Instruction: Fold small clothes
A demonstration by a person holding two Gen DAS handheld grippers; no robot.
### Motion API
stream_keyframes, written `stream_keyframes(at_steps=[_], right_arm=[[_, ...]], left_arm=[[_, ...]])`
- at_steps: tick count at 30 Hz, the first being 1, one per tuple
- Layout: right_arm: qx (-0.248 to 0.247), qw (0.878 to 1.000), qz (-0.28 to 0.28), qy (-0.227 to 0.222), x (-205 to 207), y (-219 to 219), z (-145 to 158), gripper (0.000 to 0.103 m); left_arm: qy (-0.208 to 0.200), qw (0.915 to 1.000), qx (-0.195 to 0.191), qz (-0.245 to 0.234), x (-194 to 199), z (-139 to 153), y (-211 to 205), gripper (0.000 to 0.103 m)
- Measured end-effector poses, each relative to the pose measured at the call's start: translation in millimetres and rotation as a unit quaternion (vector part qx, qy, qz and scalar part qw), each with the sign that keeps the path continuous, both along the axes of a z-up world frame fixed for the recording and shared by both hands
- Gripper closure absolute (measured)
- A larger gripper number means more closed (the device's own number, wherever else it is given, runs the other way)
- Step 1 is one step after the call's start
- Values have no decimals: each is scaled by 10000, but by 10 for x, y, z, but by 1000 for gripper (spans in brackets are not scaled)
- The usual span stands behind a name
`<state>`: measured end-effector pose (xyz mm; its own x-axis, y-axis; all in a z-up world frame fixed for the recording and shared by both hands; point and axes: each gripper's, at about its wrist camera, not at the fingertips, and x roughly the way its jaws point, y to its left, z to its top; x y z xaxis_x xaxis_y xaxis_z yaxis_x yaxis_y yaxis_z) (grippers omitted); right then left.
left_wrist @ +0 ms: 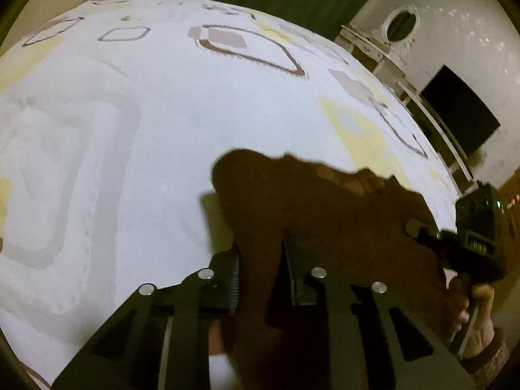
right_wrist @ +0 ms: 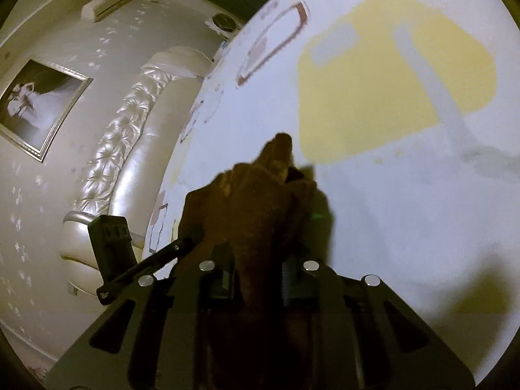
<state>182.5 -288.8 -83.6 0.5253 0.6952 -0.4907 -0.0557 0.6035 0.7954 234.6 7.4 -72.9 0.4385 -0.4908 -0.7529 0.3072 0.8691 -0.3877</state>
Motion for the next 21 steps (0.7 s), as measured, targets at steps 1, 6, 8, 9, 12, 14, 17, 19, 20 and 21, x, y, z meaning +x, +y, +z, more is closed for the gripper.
stream_keyframes(at_steps=[1, 6, 8, 9, 12, 14, 17, 19, 20, 21], right_arm=[[-40, 10000, -24, -16, 20, -5, 9, 85], [99, 9996, -173, 203, 33, -115, -192, 85], [239, 9992, -222, 214, 16, -152, -244, 85], [249, 9992, -237, 212, 14, -151, -245, 85], [249, 9991, -250, 231, 28, -110, -234, 85], [253, 9991, -250, 239, 26, -110, -232, 85], [270, 9990, -265, 247, 17, -120, -235, 85], [309, 9988, -276, 259, 19, -124, -232, 84], [326, 9987, -285, 269, 17, -123, -230, 83], [340, 9986, -293, 279, 14, -124, -226, 83]], left_arm=[[3, 10000, -16, 43, 30, 12, -4, 81], [-37, 9995, 318, -54, 55, -70, -94, 80], [-122, 9991, 401, -85, 26, -72, -100, 80], [-133, 9990, 425, -87, 19, -75, -98, 80], [-96, 9991, 408, -74, 53, -78, -97, 79], [-83, 9992, 384, -60, 56, -82, -86, 78], [-83, 9993, 374, -42, 58, -85, -85, 77], [-90, 9992, 387, -36, 45, -82, -89, 77], [-97, 9991, 400, -35, 41, -78, -89, 77], [-114, 9990, 428, -39, 34, -75, -95, 77]])
